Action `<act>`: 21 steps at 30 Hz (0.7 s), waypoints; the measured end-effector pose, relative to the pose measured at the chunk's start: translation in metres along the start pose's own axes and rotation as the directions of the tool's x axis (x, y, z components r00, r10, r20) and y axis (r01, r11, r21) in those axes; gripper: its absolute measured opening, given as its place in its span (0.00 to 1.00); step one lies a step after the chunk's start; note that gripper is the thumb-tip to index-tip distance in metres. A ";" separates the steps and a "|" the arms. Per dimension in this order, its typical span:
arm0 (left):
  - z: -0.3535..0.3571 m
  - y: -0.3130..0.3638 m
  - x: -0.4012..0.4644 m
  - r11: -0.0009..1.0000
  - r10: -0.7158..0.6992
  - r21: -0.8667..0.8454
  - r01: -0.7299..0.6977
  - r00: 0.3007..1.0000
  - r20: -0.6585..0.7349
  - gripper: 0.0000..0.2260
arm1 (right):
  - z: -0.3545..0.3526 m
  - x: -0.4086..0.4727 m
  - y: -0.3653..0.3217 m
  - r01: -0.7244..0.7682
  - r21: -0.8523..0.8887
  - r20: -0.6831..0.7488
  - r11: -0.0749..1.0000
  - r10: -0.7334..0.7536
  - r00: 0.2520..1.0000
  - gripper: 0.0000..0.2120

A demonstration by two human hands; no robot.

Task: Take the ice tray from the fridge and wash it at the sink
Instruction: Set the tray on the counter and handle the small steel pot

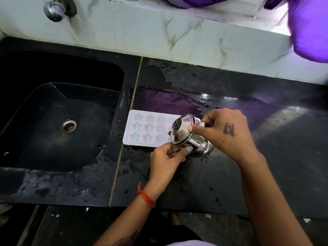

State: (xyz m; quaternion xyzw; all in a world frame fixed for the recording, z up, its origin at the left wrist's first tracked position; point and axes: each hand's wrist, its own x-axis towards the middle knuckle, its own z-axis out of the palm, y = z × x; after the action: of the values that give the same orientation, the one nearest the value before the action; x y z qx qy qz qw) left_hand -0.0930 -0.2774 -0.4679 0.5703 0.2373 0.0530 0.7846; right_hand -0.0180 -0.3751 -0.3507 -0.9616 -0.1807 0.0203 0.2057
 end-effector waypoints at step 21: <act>0.015 0.001 0.002 0.946 0.170 0.289 -0.147 0.984 -0.055 0.09 | -0.006 0.003 0.037 -0.140 0.283 0.031 0.949 0.137 0.990 0.16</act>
State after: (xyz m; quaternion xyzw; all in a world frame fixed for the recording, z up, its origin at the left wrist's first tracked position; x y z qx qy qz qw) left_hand -0.0847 -0.2890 -0.4640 0.6917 0.2267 0.1040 0.6778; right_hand -0.0020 -0.4079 -0.3605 -0.9322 -0.1090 0.0657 0.3389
